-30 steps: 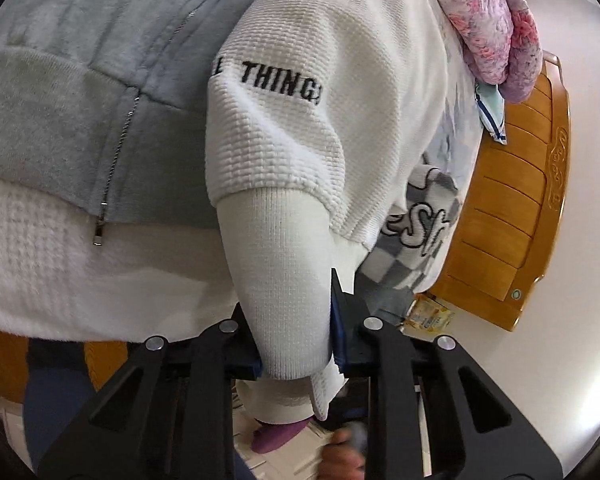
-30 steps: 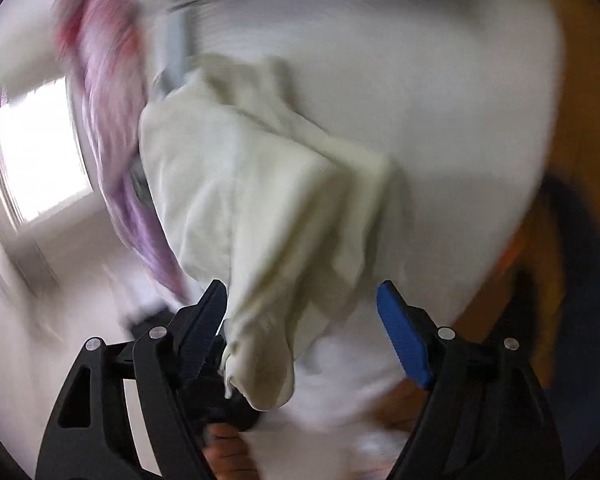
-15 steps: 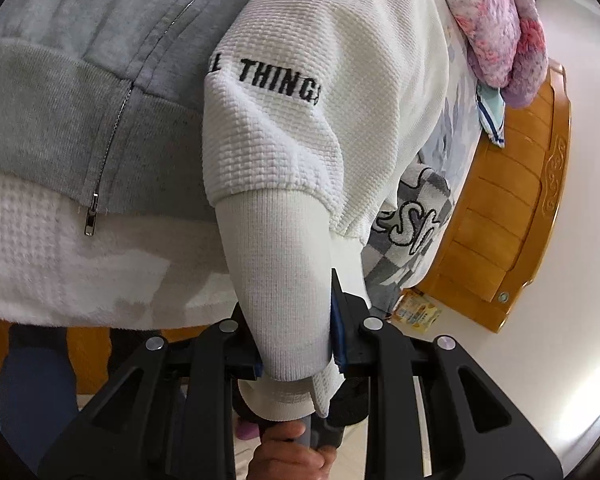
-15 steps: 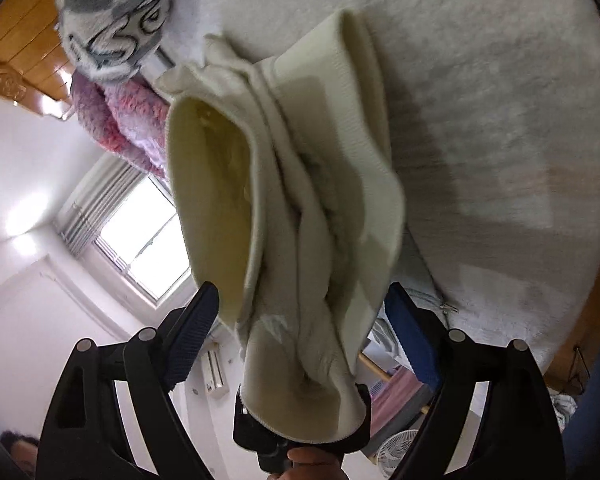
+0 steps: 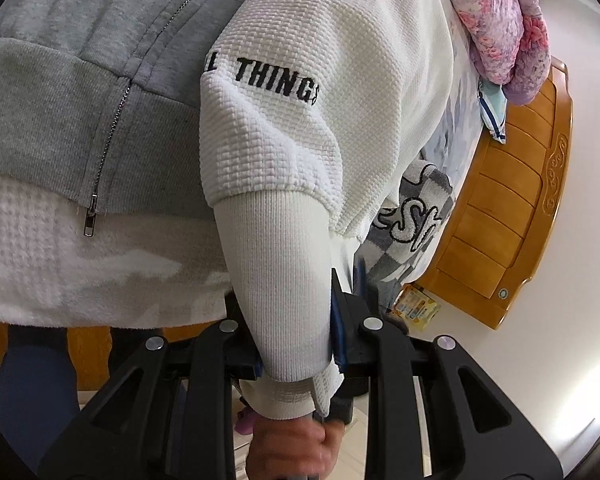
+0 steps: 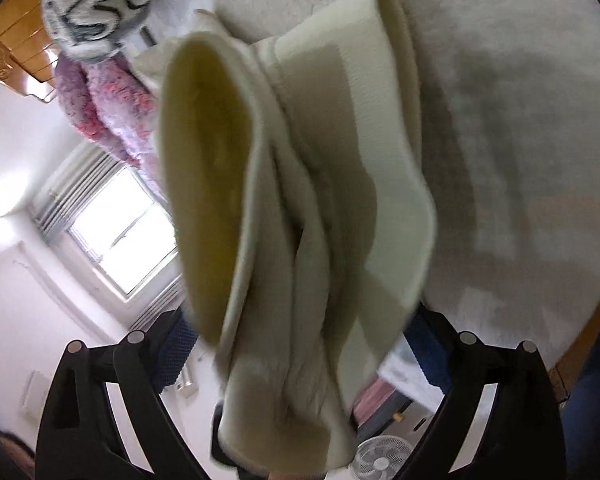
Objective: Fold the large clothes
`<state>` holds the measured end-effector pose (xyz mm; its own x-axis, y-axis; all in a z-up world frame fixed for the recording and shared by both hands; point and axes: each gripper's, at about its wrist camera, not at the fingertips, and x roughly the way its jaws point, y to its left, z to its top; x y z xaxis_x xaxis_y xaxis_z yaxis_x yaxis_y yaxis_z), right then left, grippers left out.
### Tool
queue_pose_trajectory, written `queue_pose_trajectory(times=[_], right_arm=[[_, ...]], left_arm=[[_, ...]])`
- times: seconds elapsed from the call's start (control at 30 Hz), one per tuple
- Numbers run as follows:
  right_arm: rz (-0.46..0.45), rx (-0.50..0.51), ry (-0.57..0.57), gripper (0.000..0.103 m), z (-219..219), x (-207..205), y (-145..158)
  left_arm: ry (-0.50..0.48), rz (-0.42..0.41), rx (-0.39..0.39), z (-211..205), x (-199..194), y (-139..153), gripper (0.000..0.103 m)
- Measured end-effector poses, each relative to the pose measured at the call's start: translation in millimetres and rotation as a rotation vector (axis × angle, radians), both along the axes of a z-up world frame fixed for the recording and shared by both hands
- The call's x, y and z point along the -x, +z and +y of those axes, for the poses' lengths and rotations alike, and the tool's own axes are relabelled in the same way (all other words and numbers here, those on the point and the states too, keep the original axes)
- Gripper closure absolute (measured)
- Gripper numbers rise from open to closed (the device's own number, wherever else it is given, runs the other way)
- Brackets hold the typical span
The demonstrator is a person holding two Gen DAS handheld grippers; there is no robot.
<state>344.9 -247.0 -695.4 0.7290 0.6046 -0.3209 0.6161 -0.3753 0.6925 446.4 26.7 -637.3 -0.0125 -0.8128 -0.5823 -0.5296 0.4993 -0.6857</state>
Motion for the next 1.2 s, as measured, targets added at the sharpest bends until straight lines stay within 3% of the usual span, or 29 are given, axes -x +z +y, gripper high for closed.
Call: queue_pose_trajectory(times=[0.03,0.13,0.23,0.27,0.3,0.47,0.53,0.67,0.87,1.0,1.2], right_arm=[[-0.002,0.008,-0.005,0.015,0,-1,-4],[-0.027,0.055,0.014,0.031,-3,-8,1],[0.019,0.134,0.127,0.070,-4,-11,7],[0.018,0.153,0.149,0.075,-6,-10,10],[0.013,0.180,0.178,0.076,-8,-10,16],[-0.034,0.353,0.394,0.079,-29,-17,57],[-0.039,0.412,0.479,0.080,-47,-19,70],[-0.014,0.572,0.675,0.080,-93,-9,89],[0.051,0.607,0.798,0.079,-116,-1,72],[0.060,0.618,0.828,0.078,-117,-11,67],[0.063,0.633,0.867,0.078,-111,-25,68]], left_arm=[[-0.003,0.001,-0.001,0,0,-1,0.080],[-0.015,0.003,-0.008,2,0,-3,0.080],[-0.037,0.021,-0.035,3,0,-6,0.074],[-0.038,0.035,-0.039,3,0,-7,0.063],[-0.039,0.047,-0.029,4,1,-8,0.050],[-0.140,0.047,0.022,8,3,5,0.029],[-0.225,-0.001,0.019,10,1,18,0.028],[-0.310,-0.141,-0.093,20,-18,46,0.026],[-0.396,-0.354,-0.244,-14,-100,56,0.025],[-0.537,-0.407,-0.304,-52,-150,32,0.021],[-0.665,-0.254,-0.295,-79,-178,-39,0.021]])
